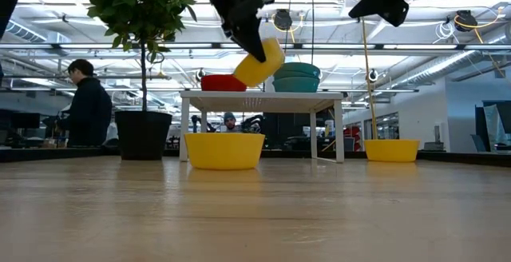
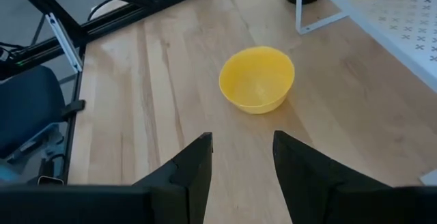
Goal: Pick & Place Mini bowls
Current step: Put the yellow bowl on the shelf, then stack the yellow bowl on the yellow bowl on the shelf
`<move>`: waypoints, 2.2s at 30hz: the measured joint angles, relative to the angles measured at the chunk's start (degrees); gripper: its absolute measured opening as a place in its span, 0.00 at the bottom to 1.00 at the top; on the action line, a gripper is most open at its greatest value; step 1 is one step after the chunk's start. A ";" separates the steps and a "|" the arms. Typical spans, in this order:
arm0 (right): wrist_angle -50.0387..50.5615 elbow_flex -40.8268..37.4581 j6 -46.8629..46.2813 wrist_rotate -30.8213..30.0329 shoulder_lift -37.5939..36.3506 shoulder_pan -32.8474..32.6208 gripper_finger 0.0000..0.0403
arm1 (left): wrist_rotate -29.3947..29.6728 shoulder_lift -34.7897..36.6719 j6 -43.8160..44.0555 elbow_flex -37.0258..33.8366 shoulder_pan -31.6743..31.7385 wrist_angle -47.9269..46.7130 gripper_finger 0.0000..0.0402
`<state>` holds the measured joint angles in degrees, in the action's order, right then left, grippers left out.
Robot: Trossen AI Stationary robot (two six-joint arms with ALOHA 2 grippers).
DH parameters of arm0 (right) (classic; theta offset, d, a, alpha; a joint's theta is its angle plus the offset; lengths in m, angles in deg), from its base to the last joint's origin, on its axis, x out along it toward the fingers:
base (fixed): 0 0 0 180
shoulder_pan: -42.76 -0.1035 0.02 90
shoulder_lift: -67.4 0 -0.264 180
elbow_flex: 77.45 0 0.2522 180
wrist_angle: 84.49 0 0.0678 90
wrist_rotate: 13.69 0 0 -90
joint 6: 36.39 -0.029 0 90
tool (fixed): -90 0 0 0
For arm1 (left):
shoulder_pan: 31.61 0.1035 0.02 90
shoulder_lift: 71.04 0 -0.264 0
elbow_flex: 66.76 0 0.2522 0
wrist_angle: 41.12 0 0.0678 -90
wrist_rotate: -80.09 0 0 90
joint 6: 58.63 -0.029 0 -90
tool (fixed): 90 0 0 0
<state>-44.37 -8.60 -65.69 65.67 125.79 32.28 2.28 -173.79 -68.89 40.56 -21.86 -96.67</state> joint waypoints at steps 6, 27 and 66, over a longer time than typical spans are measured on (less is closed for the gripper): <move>-0.04 0.00 0.09 -0.02 0.00 0.00 0.35 | 0.04 -0.92 -1.67 -0.04 1.65 -1.11 0.03; 0.01 0.00 0.00 0.13 0.00 0.00 0.35 | 4.02 -0.90 1.55 -0.04 2.05 0.34 0.31; 0.03 0.00 4.70 0.22 0.00 0.00 0.35 | -4.63 1.61 34.81 -2.00 -23.96 -9.00 0.48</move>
<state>-44.34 -8.60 -60.99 65.90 125.79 32.28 -2.35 -172.18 -34.08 38.56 -45.82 -105.67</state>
